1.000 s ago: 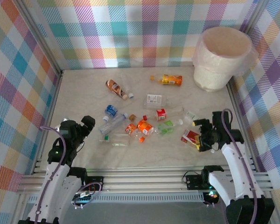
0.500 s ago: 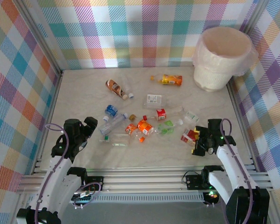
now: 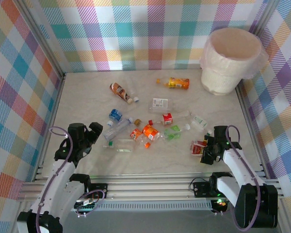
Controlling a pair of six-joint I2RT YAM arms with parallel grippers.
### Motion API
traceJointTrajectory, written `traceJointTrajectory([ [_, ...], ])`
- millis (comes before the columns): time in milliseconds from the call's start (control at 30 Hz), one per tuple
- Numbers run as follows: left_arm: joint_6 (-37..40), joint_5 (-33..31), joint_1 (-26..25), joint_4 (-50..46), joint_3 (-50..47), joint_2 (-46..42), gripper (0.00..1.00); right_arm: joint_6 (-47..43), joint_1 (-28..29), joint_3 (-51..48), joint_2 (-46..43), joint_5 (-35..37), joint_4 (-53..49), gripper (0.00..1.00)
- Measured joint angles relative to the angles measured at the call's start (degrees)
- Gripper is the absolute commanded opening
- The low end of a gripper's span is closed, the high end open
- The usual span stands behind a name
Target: Put the plastic bottles in the bin
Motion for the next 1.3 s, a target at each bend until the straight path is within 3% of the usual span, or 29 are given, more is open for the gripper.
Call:
traceJointTrajectory([
  [367, 2.7, 0.9, -5.1, 3.7, 2.0, 3.8, 1.00, -5.0, 0.0, -1.4, -4.2, 2.2, -0.5, 0.68],
  [667, 6.8, 2.0, -12.4, 13.9, 4.1, 8.5, 1.00, -19.5, 0.0, -2.1, -16.6, 5.3, -1.7, 0.56],
  [933, 12.5, 7.1, -19.3, 26.2, 6.8, 15.2, 1.00, -38.4, 0.0, 0.0, -26.8, 3.5, 0.4, 0.53],
  [1100, 13.3, 7.9, -20.7, 31.9, 8.9, 19.4, 1.00, -48.8, 0.0, 5.6, -25.4, 0.0, 8.0, 0.53],
  [1300, 12.4, 6.7, -22.4, 34.9, 9.9, 23.1, 1.00, -55.6, 0.0, 11.9, -15.6, -2.9, 21.9, 0.52],
])
